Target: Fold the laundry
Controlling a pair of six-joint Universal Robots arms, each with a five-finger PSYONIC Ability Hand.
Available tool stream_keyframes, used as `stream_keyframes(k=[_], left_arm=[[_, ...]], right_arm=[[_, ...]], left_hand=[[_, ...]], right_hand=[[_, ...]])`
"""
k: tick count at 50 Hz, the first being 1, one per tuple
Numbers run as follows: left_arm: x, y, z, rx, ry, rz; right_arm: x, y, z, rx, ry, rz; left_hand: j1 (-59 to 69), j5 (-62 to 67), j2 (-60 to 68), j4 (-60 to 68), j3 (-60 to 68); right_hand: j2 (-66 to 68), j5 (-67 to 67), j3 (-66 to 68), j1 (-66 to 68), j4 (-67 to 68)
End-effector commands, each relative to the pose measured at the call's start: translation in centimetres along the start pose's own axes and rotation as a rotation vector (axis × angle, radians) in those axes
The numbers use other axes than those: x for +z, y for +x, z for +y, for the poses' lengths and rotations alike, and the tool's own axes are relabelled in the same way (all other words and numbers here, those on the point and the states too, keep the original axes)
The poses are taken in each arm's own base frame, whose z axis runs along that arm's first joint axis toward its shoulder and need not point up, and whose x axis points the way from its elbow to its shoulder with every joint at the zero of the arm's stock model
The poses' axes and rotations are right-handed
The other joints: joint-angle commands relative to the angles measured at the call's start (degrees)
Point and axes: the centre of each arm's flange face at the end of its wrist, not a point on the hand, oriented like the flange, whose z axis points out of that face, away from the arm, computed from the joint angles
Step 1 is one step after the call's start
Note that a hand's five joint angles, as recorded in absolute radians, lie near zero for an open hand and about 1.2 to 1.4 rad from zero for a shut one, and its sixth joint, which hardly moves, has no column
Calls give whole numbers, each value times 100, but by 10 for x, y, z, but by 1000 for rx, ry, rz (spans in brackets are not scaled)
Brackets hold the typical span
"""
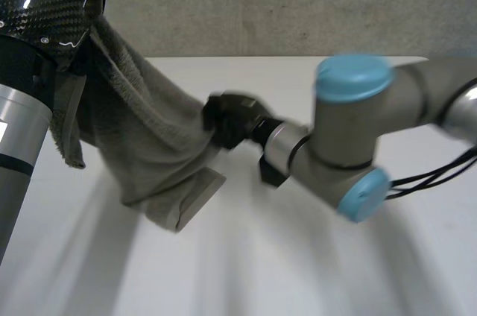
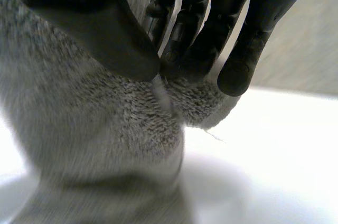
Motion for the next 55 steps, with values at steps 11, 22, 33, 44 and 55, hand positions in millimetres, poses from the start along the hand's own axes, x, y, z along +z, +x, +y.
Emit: stream_keyframes(k=[11, 22, 33, 44, 55], left_arm=[[18, -27, -31, -167, 59, -183], [10, 41, 49, -153, -211, 8], [-44, 115, 165, -18, -606, 266], [-42, 116, 168, 16, -593, 268], [-44, 110, 166, 18, -591, 252]], right_arm=[[-144, -3, -204, -167, 559, 75], [-124, 2, -115, -458, 90, 71], [-96, 50, 29, -578, -355, 139], [-96, 57, 24, -612, -238, 191], [-97, 80, -10, -459, -123, 279]], left_hand=[[1164, 1116, 1024, 1019, 1027], [1164, 1116, 1024, 1019, 1027], [1164, 1116, 1024, 1019, 1027], [1164, 1116, 1024, 1019, 1027], [1164, 1116, 1024, 1019, 1027]], right_hand=[[435, 354, 347, 351, 336], [435, 354, 347, 351, 336], [435, 354, 347, 351, 336], [-4418, -4499, -4505, -4502, -4516], [-5311, -5392, -5398, -5394, -5409]])
